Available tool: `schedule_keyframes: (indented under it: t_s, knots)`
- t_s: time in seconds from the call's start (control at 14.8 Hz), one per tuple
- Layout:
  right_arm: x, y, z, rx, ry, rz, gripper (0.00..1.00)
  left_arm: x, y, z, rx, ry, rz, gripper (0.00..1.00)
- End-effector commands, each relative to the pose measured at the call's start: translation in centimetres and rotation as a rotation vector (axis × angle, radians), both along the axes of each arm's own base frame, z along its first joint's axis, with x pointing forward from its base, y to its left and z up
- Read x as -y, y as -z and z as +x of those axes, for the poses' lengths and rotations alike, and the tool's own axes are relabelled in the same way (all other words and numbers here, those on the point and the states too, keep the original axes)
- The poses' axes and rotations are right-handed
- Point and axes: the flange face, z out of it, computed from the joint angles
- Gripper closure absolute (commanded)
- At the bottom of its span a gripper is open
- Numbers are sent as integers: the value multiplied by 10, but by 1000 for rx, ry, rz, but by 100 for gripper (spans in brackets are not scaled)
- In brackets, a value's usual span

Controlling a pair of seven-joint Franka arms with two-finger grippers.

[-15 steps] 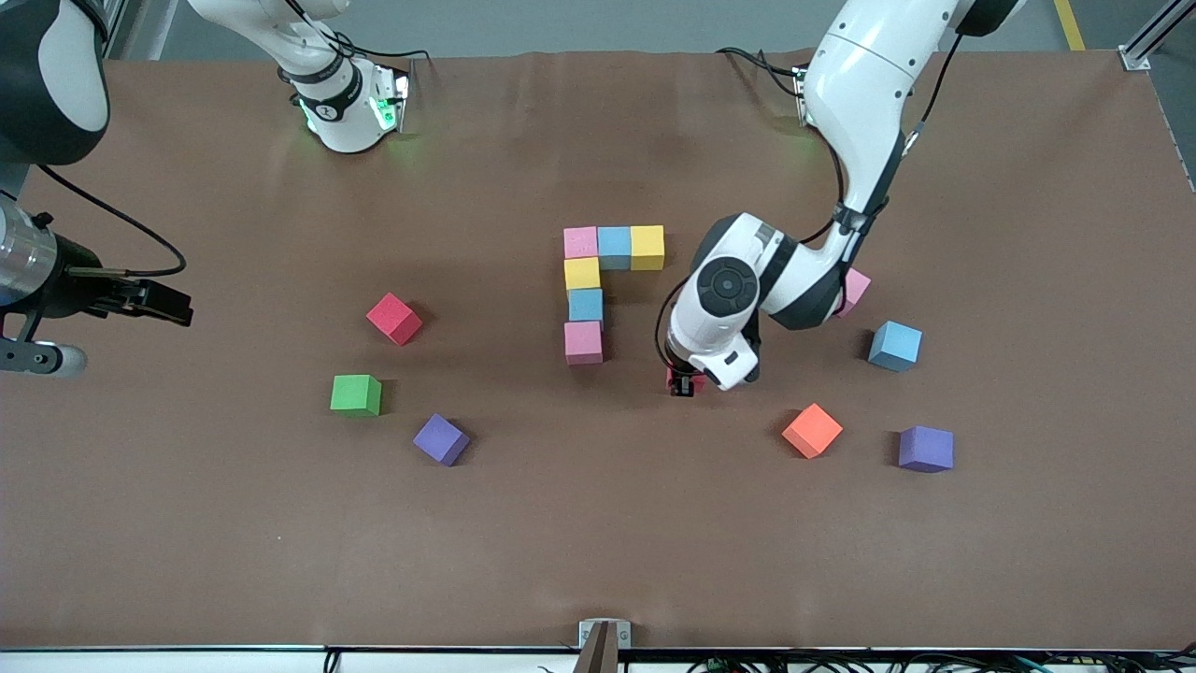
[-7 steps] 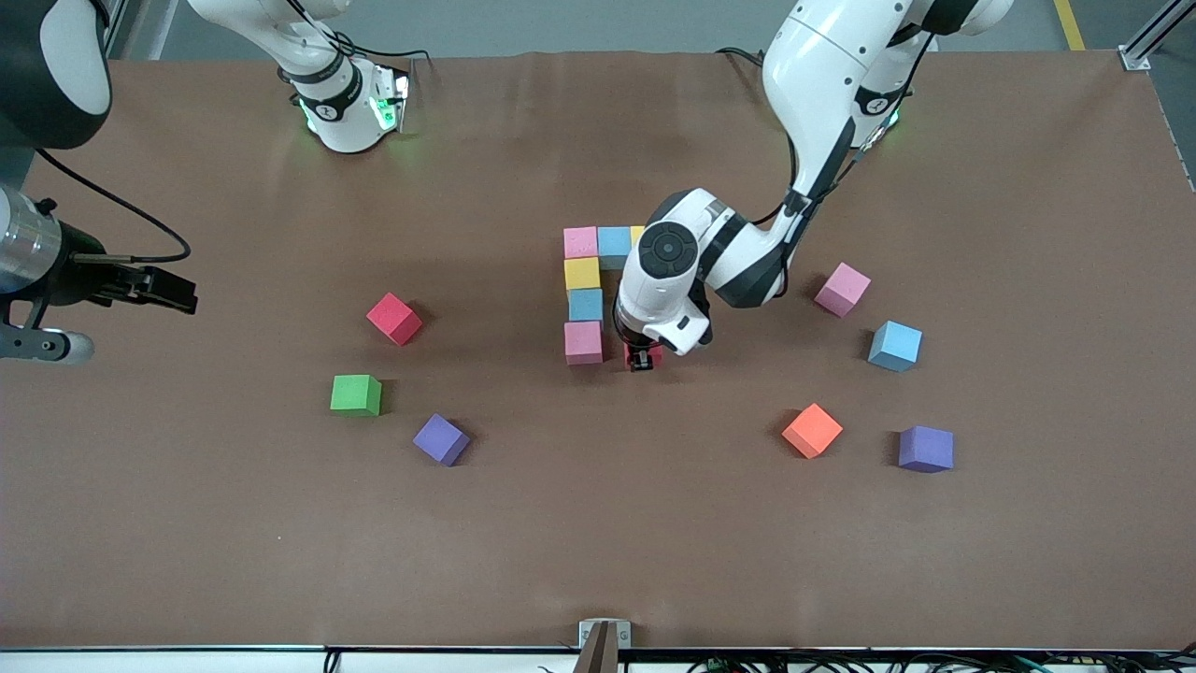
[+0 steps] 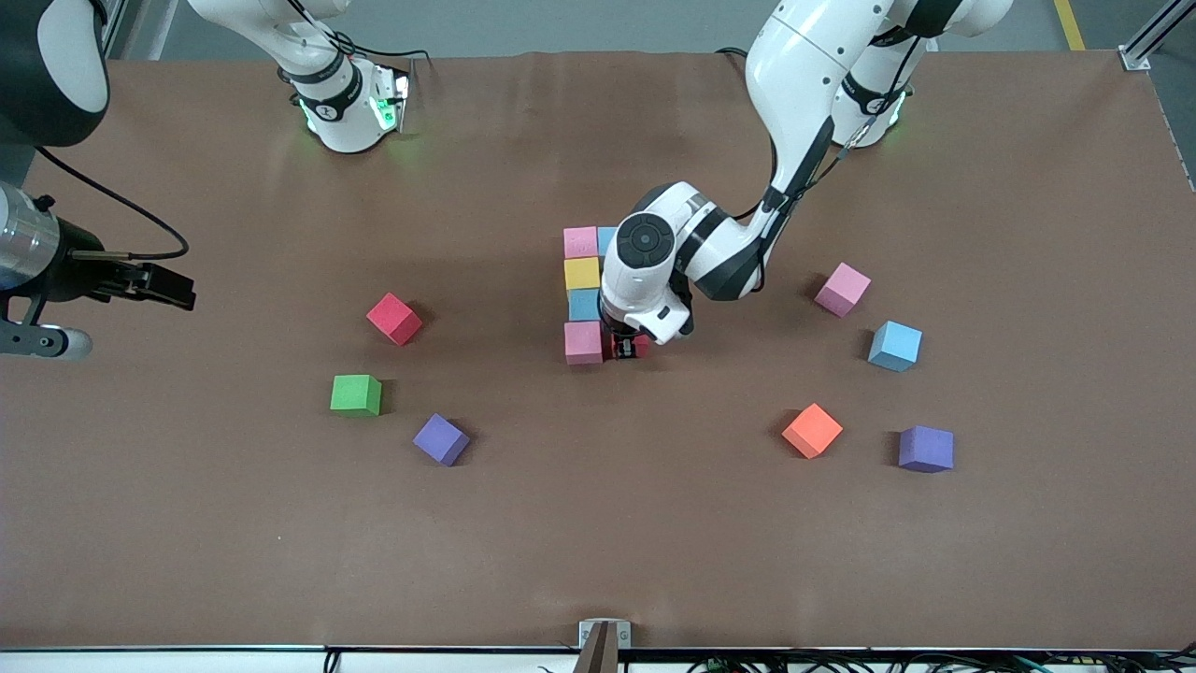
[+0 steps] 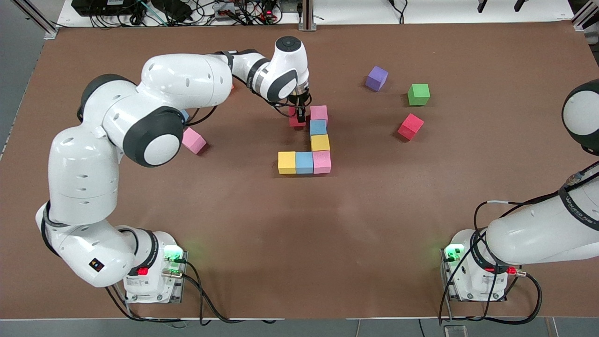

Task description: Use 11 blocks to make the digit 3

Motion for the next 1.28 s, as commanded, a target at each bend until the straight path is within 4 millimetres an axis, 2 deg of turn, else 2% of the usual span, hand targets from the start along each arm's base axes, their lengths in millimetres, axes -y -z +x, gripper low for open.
schedule_keyframes:
  t_s: [0.0, 0.34, 0.68, 1.22]
  knots:
    - [2, 3, -7, 6, 0, 15, 0, -3, -2, -9, -17, -12, 4, 78]
    - [2, 4, -6, 6, 0, 15, 0, 2, -2, -21, -33, -6, 1, 78]
    - [2, 6, -5, 9, -2, 14, 0, 10, -2, -32, -46, -84, 5, 79]
    - [3, 8, -4, 9, -2, 14, 0, 13, 9, -50, -83, -58, 29, 79]
